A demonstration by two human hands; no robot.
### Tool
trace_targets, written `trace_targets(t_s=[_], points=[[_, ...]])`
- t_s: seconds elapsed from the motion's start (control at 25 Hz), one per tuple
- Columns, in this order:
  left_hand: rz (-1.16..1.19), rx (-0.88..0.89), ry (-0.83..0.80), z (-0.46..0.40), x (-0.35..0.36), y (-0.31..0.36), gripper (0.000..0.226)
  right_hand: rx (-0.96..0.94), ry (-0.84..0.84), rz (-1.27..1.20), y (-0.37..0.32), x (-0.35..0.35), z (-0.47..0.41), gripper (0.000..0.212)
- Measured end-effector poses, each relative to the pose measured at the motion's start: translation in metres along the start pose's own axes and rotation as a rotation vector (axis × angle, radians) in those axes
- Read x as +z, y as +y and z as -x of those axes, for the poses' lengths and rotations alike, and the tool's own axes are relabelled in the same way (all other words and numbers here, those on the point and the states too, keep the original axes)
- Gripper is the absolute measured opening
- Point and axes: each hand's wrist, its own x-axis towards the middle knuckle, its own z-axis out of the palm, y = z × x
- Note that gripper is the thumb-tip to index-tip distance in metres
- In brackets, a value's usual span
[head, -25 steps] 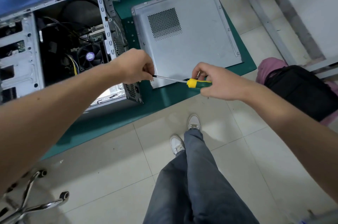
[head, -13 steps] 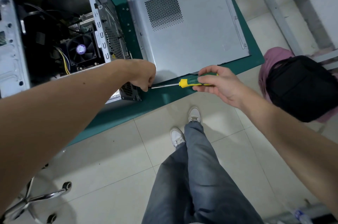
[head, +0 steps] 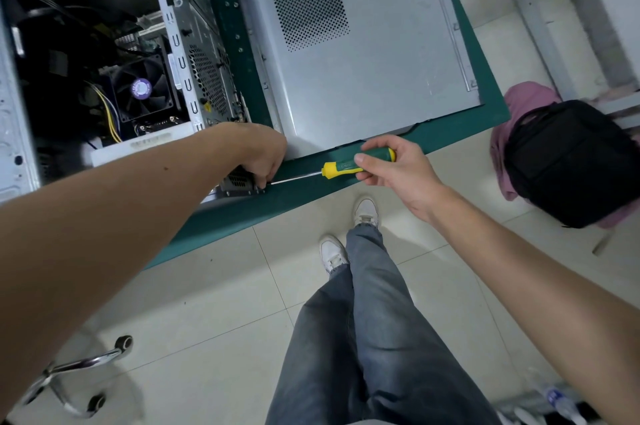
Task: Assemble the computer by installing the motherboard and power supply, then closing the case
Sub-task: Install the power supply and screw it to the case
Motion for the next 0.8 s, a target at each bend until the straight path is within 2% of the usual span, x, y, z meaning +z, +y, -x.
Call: trace_targets(t_s=[0.16, 0.36, 0.52, 0.6, 0.68, 0.8], points=[[0.027, -0.001, -0.011, -0.005, 0.002, -0.003, 0.011, 0.030, -0.005, -0.017, 0.003, 0.000, 0.000, 0.021], [0.030, 0.009, -0.044, -0.004, 0.000, -0.003, 0.003, 0.081, -0.107, 0.033, 0.006, -0.007, 0.002, 0.019], [-0.018, -0.018, -0.003, 0.002, -0.001, 0.003, 0.006, 0.066, -0.060, 0.065, 0.005, -0.002, 0.002, 0.016], [-0.061, -0.032, 0.022, 0.006, 0.001, 0.007, 0.015, 0.058, -0.035, 0.072, 0.001, 0.001, 0.000, 0.014], [-0.066, -0.040, 0.020, 0.011, 0.001, 0.009, 0.010, 0.071, -0.070, 0.063, -0.004, 0.001, -0.001, 0.015], [-0.065, -0.056, 0.004, 0.015, -0.002, 0.005, 0.016, 0.131, -0.111, 0.024, -0.010, -0.003, -0.001, 0.015]])
